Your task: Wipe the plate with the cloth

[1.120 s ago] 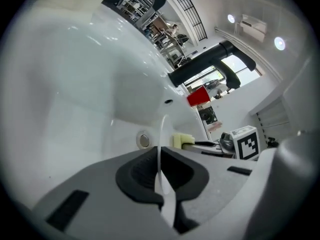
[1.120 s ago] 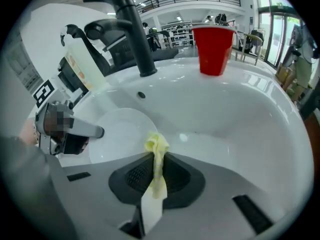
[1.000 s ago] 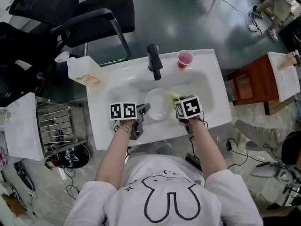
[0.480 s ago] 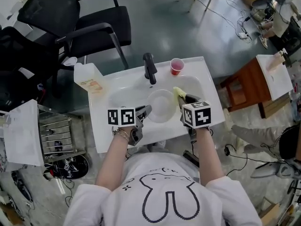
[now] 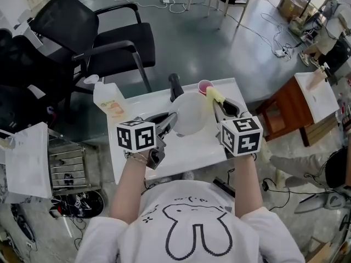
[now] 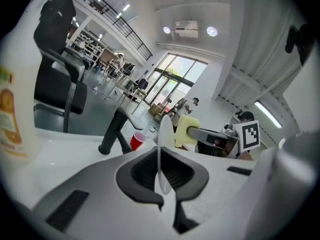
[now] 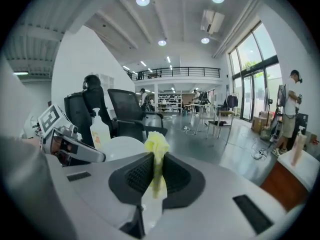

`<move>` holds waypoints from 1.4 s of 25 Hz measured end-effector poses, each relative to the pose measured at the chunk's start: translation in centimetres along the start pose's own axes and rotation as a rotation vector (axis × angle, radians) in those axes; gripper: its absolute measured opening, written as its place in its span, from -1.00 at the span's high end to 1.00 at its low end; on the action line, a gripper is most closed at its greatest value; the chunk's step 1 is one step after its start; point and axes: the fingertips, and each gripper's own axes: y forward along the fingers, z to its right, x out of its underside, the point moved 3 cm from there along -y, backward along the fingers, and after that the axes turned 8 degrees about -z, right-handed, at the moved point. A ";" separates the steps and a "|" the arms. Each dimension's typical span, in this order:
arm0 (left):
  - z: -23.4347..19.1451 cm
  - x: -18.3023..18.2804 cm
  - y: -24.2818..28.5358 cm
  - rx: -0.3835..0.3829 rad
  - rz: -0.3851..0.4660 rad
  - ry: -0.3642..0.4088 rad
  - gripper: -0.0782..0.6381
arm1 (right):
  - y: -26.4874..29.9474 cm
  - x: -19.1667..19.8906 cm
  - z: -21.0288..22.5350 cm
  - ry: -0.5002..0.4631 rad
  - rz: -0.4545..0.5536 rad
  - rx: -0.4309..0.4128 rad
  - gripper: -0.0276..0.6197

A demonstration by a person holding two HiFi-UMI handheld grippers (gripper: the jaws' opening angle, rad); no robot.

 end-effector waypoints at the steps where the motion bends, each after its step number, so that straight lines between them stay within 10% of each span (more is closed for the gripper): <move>1: 0.3 -1.0 -0.7 -0.017 0.017 0.032 0.73 | -0.4 -1.0 -0.1 -0.011 0.031 0.000 0.75; 10: 2.7 -8.5 -6.5 -0.191 0.154 0.305 0.73 | -3.3 -9.2 -3.1 -0.135 0.277 -0.005 0.75; 22: 4.7 -10.1 -9.4 -0.196 0.209 0.369 0.73 | -1.1 -13.3 -7.2 -0.227 0.308 -0.039 0.75; 35: 4.5 -12.0 -11.1 -0.181 0.310 0.341 0.73 | 1.1 -8.2 -6.0 -0.173 0.174 -0.015 0.75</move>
